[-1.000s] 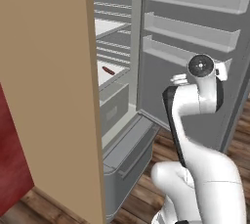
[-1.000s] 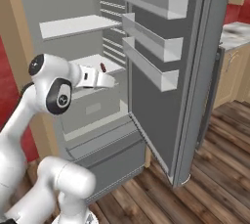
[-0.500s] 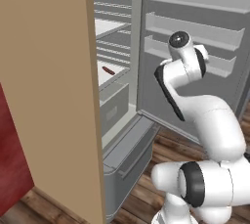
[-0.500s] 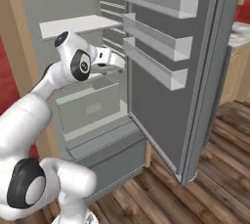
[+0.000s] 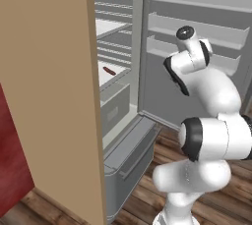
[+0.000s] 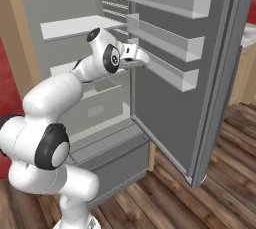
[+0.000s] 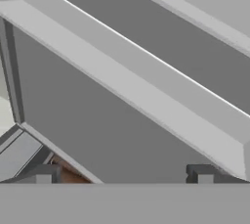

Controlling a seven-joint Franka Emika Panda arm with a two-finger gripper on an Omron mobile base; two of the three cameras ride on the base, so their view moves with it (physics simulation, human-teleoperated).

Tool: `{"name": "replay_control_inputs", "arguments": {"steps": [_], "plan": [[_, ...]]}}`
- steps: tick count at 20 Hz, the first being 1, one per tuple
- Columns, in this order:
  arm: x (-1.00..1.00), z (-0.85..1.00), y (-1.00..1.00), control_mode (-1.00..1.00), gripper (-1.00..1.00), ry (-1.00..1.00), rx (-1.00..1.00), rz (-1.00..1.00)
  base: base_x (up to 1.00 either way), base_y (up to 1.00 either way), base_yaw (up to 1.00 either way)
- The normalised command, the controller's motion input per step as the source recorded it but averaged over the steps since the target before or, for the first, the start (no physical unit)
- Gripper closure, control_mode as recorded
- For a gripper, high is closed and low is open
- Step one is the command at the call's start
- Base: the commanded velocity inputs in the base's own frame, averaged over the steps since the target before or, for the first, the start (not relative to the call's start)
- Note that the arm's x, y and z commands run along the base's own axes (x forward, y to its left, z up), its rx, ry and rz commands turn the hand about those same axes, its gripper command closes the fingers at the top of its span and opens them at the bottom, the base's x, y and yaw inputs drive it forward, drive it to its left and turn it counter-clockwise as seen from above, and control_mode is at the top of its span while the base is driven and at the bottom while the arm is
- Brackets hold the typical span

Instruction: Move the hot dog bun to the plate on the dining table and place the condiment next to that plate. Then navigate to the fridge and take the sausage and place it on the plate as well.

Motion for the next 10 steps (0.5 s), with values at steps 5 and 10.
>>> {"name": "replay_control_inputs", "arguments": {"steps": [5,10], "plan": [[0.45,-0.25,-0.67,-1.00,-1.00,0.00,0.00,0.00,0.00,0.00,0.00],[0.28,-0.18,-0.61,-1.00,-1.00,0.00,0.00,0.00,0.00,0.00,0.00]]}}
